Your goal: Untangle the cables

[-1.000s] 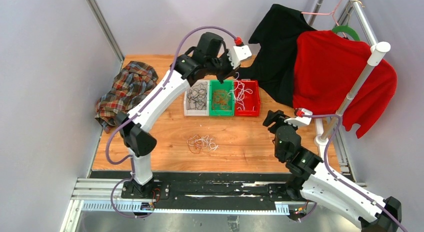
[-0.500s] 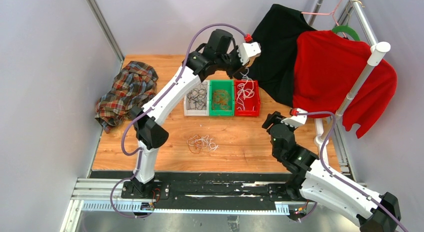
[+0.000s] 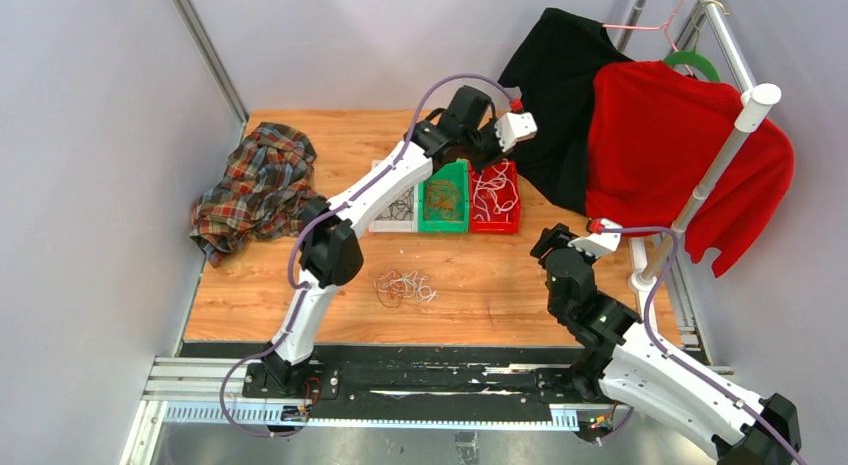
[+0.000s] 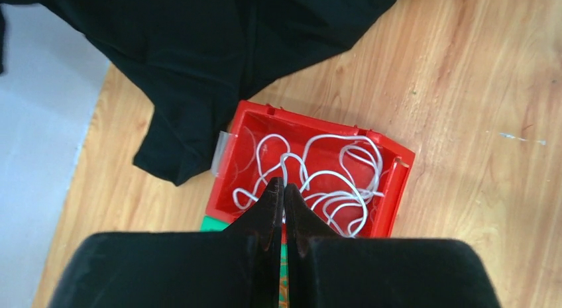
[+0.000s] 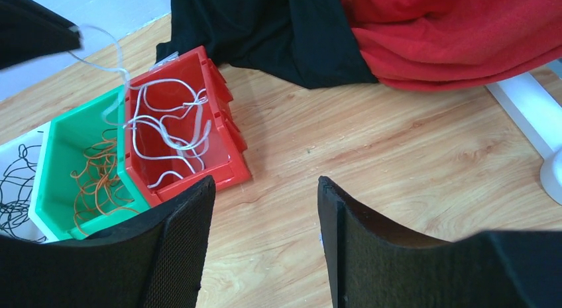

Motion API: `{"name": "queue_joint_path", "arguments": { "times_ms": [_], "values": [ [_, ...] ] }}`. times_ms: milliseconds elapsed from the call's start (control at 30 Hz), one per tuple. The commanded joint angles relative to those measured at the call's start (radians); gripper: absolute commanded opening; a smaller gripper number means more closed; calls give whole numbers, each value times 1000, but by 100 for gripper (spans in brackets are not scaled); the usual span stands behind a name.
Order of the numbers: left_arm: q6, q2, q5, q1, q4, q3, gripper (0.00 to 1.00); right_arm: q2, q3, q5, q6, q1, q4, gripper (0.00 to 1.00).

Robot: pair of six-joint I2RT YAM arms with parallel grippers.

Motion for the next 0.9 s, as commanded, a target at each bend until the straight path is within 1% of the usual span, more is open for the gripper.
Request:
{"name": "queue_joint_path", "arguments": {
  "times_ms": [0, 167, 300, 333, 367, 400, 467, 533, 600, 700, 767, 867],
  "values": [
    [18, 51, -12, -18, 80, 3, 0, 3, -15, 12, 13, -19, -9, 58],
    [69, 89, -75, -18, 113, -27, 0, 16, -11, 0, 13, -26, -6, 57],
    [105, 109, -153, -18, 150, -76, 0, 25, -13, -11, 13, -31, -2, 57],
    [108, 117, -175, -18, 153, -82, 2, 26, -14, -13, 15, -32, -2, 57],
    [107, 125, -198, -18, 151, -80, 9, 25, -14, -14, 17, -33, -2, 57],
    [107, 134, -212, -18, 145, -75, 19, 24, -14, -18, 18, -35, 0, 57],
    [74, 144, -243, -18, 129, -51, 47, 24, -10, -22, 16, -38, 2, 57],
    [47, 141, -236, -16, 87, -18, 63, 27, -6, -29, 7, -40, 4, 57],
    [27, 112, -222, -14, 60, -11, 72, 33, -2, -34, 3, -43, 4, 57],
    [15, 56, -179, -7, -7, 5, 89, 39, 0, -40, 4, -45, 5, 57],
    [14, 16, -149, 8, -81, 25, 99, 42, 5, -48, 5, -46, 5, 57],
    [29, -54, -95, 39, -226, 27, 98, 53, 14, -68, 2, -45, 10, 57]
  ]
}}
